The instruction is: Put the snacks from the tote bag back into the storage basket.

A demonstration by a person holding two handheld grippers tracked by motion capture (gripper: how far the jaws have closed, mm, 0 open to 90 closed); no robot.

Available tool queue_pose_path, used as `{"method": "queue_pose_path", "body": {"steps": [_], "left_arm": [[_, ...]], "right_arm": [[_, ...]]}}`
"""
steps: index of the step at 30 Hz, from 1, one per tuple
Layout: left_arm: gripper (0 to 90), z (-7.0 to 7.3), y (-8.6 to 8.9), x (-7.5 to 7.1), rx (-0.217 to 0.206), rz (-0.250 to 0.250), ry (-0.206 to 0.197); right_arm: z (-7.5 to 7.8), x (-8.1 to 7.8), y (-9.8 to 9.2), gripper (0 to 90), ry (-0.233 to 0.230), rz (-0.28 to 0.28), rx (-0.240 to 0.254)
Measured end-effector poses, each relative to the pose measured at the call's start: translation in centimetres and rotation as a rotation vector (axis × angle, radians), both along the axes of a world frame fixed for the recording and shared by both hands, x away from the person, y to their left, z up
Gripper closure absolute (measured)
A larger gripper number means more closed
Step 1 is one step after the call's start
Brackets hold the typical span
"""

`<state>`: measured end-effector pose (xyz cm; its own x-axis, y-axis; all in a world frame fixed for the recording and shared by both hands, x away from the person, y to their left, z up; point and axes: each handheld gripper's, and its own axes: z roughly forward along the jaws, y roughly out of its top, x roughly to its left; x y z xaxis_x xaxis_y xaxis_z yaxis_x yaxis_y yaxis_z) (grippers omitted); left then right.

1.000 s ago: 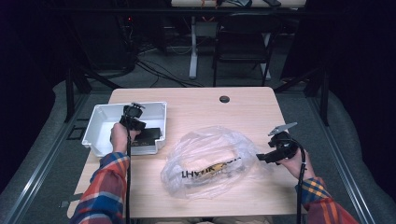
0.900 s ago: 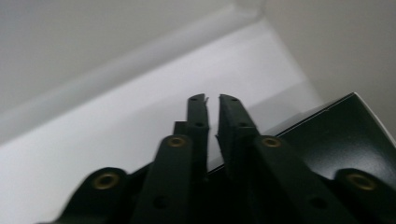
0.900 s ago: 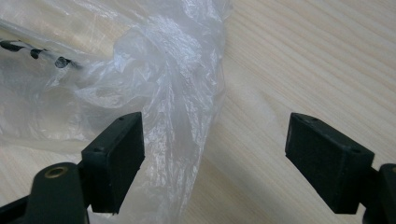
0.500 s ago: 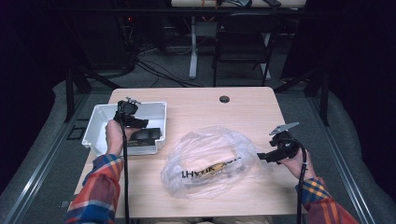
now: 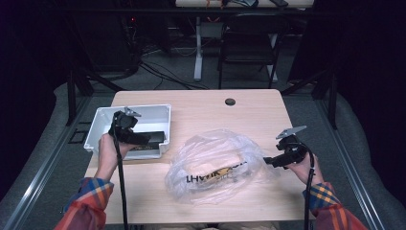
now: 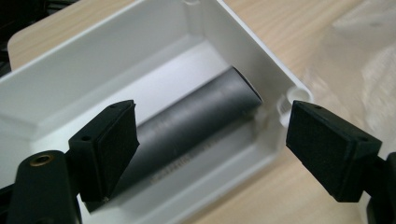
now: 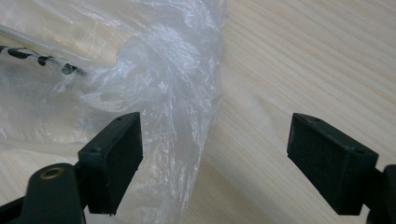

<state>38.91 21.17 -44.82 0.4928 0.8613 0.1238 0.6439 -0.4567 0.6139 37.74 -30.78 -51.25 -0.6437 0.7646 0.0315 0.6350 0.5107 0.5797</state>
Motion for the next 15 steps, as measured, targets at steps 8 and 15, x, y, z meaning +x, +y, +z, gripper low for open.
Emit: {"method": "queue_pose_path", "body": {"steps": [8,15], "left_arm": [[15.9,-2.2,0.3,-5.1,0.007,-0.022,0.01],[14.8,-4.0,0.8,-6.9,-0.008,-0.008,0.011]], "right_arm": [[-0.3,-0.5,-0.3,17.5,0.004,0.007,-0.017],[-0.7,-1.1,-0.7,15.8,0.002,-0.003,-0.007]]}}
